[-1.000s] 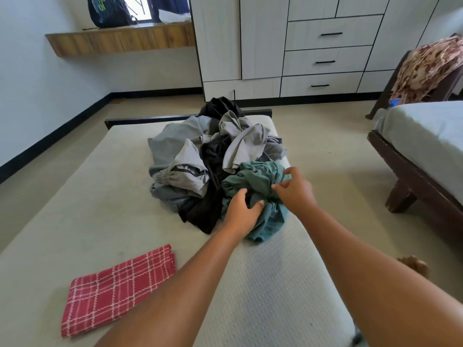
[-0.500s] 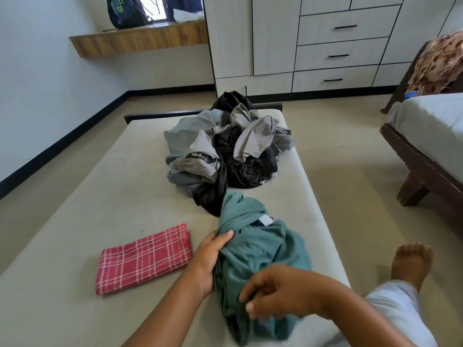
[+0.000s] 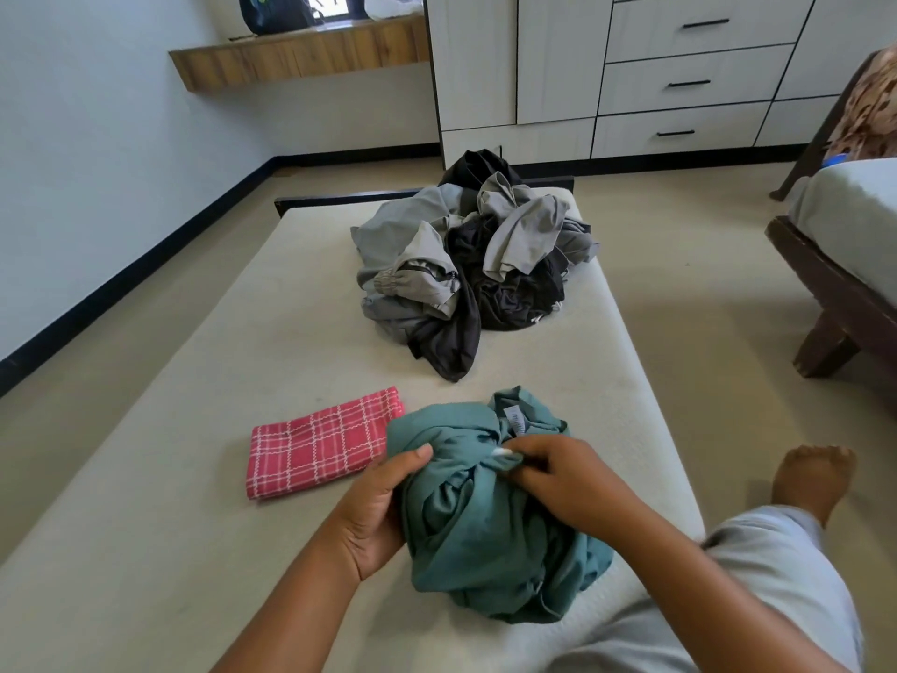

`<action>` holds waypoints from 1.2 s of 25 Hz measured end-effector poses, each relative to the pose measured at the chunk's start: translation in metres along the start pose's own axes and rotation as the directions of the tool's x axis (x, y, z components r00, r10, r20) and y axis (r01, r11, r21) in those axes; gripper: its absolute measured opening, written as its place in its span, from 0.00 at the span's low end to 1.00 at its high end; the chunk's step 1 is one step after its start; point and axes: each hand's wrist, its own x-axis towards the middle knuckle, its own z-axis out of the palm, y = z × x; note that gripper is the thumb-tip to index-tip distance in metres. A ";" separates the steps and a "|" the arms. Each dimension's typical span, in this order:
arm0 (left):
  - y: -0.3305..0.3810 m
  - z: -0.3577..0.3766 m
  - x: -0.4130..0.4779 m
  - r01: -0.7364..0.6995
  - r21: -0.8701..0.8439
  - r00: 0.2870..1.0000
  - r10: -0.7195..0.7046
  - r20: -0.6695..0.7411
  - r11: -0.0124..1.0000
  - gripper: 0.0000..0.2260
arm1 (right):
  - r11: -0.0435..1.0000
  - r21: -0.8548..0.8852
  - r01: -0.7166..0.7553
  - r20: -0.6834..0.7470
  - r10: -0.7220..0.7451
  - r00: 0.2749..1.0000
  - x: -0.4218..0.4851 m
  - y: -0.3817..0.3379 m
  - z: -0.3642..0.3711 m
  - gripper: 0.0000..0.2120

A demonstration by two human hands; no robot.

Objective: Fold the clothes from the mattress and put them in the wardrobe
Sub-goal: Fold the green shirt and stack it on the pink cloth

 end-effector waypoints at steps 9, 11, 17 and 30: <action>0.027 -0.035 -0.011 -0.223 -0.225 0.972 0.199 -0.125 0.948 0.19 | 0.900 0.433 0.057 -0.556 0.216 0.802 -0.019 -0.002 -0.073 0.13; 0.023 -0.031 -0.009 -0.187 -0.191 0.979 0.168 -0.112 0.963 0.21 | 0.975 0.071 -0.210 -0.142 0.218 0.966 -0.018 0.002 -0.074 0.12; 0.016 -0.003 -0.014 -0.012 -0.058 0.982 0.022 0.186 0.998 0.36 | 0.999 0.022 0.047 0.122 -0.049 0.991 -0.012 -0.021 -0.043 0.29; 0.046 -0.008 0.005 -0.193 0.182 0.970 0.216 -0.113 0.964 0.21 | 0.825 0.514 0.236 -0.508 0.071 0.858 0.019 -0.064 -0.093 0.16</action>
